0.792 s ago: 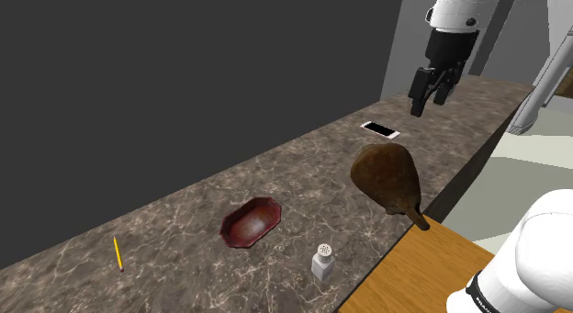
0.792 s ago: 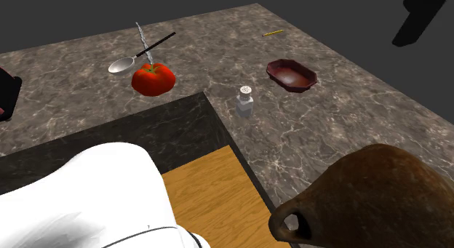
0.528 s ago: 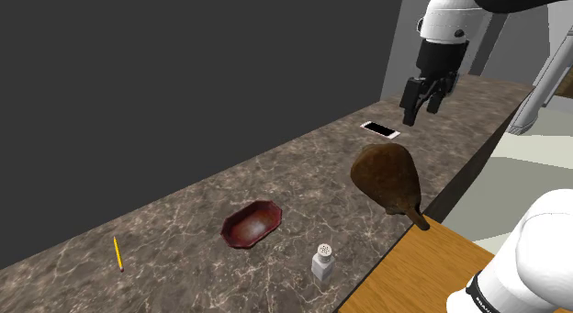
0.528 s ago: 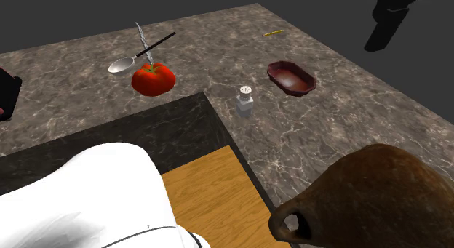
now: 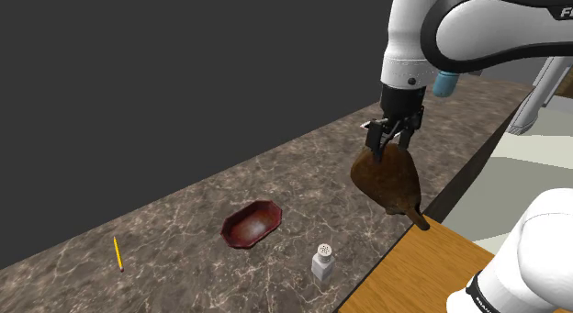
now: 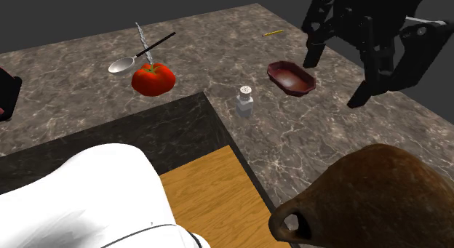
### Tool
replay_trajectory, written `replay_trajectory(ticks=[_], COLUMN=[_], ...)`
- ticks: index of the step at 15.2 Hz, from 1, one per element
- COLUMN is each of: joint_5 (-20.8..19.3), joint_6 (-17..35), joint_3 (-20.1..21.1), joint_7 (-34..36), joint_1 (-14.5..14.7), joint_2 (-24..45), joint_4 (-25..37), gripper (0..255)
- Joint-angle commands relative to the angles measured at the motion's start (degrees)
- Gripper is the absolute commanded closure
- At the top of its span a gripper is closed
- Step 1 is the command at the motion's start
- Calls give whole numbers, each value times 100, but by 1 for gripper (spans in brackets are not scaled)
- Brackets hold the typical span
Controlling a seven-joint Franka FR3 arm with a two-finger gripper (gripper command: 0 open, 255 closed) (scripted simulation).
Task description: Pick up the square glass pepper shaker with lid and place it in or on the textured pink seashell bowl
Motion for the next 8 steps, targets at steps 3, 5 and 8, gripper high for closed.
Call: replay_trajectory(ticks=[3,5,8], joint_5=[333,482,684], joint_6=[446,681,1048], joint_3=[411,609,904], joint_7=[488,711,1044], joint_1=[144,208,301], joint_2=[376,607,1010], joint_4=[-201,-266,-313], gripper=[0,0,0])
